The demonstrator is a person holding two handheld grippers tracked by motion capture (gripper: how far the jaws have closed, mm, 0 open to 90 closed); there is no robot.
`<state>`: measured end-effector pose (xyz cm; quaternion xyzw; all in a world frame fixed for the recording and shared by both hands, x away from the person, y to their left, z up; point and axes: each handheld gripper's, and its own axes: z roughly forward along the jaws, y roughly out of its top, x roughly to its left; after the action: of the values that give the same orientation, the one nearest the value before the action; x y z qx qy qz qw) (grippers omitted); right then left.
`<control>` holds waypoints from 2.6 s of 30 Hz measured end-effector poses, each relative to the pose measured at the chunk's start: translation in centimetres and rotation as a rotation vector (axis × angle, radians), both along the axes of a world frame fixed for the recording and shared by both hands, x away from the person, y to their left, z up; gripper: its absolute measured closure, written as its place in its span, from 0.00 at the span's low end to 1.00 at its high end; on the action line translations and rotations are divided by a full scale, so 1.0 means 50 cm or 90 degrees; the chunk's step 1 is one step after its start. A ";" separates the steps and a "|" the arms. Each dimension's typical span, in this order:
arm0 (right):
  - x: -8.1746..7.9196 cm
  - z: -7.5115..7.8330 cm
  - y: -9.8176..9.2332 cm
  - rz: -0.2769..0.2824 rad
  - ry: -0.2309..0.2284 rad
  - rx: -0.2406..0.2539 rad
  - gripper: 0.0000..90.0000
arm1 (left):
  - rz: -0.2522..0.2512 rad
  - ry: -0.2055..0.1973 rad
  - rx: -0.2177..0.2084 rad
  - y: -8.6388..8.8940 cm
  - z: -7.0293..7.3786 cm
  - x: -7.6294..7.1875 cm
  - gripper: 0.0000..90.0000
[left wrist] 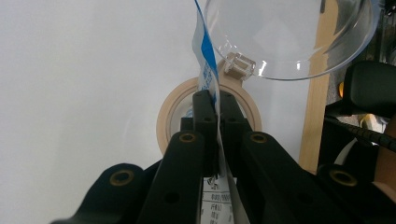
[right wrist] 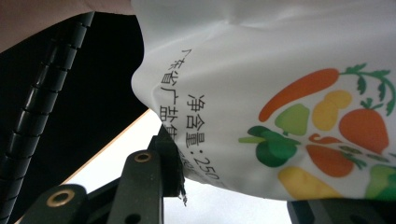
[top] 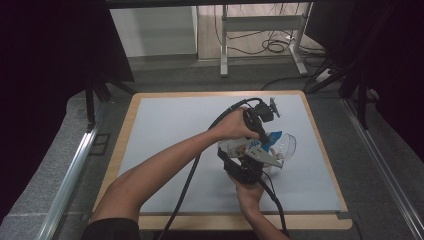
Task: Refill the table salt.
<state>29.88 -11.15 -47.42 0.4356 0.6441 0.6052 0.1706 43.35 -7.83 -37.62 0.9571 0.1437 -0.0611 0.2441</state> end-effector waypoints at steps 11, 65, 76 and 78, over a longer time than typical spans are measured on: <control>0.000 -0.011 -0.001 0.005 0.001 -0.009 0.67 | 0.005 -0.002 -0.007 0.008 -0.005 0.000 0.99; -0.016 -0.080 -0.015 0.027 0.012 -0.108 0.66 | 0.022 0.009 -0.096 0.080 -0.011 -0.030 0.99; -0.019 -0.087 -0.022 0.024 0.021 -0.127 0.65 | 0.024 0.002 -0.108 0.095 -0.010 -0.037 0.99; -0.019 -0.088 -0.023 0.024 0.021 -0.130 0.65 | 0.021 -0.003 -0.108 0.097 -0.010 -0.038 0.99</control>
<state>28.92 -12.29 -51.83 0.4137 0.7130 0.5325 0.1922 41.46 -3.00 -38.10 0.9307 0.1532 -0.0670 0.3254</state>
